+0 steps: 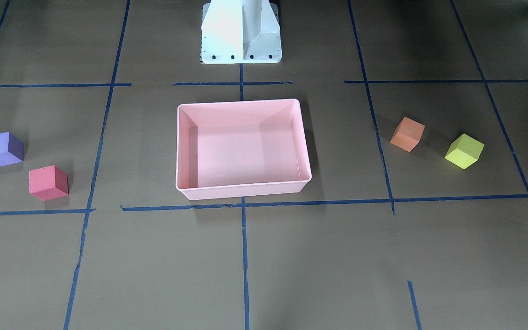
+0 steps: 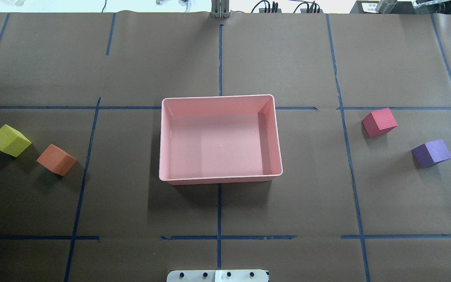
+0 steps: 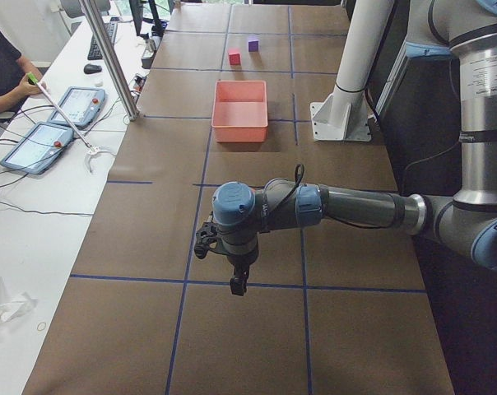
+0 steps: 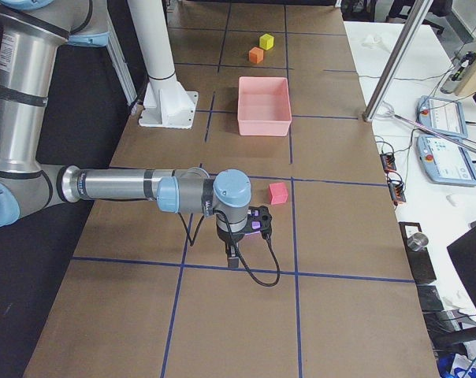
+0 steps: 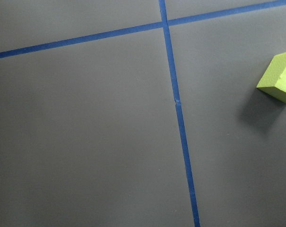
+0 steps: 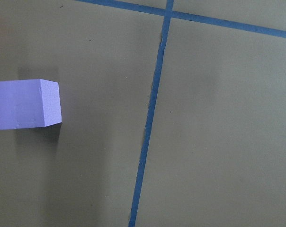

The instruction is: Place blocks into pink bin with both arms

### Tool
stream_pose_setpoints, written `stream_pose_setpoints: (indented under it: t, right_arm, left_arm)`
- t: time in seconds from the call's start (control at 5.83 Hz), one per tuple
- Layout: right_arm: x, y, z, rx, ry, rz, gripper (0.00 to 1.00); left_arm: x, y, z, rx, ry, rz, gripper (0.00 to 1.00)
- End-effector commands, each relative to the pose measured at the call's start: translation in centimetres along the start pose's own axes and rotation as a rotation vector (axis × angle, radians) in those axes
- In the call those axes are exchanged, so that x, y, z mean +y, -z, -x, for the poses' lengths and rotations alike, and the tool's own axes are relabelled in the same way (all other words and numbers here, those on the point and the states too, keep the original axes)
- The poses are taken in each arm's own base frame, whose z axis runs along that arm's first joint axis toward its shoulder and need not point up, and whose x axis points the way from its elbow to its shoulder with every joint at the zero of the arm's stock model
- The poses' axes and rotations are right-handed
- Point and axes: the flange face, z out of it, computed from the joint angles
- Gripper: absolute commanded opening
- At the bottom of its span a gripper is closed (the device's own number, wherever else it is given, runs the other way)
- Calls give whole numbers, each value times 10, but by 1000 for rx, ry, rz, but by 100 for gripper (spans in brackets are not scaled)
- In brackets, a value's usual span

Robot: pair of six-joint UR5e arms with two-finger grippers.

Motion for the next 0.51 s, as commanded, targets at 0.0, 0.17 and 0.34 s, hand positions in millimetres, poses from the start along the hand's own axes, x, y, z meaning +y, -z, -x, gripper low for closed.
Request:
stream_pose_setpoints:
  t: [0.0, 0.17, 0.34]
  right_arm:
    - [0, 0, 1, -11, 2, -2, 100]
    - [0, 0, 3, -23, 5, -3, 100]
    - [1, 1, 4, -32, 6, -6, 100]
  left_arm:
    - [2, 2, -3, 0, 0, -6, 100]
    - [6, 0, -3, 0, -1, -5, 100]
    - [6, -1, -2, 4, 2, -6, 100]
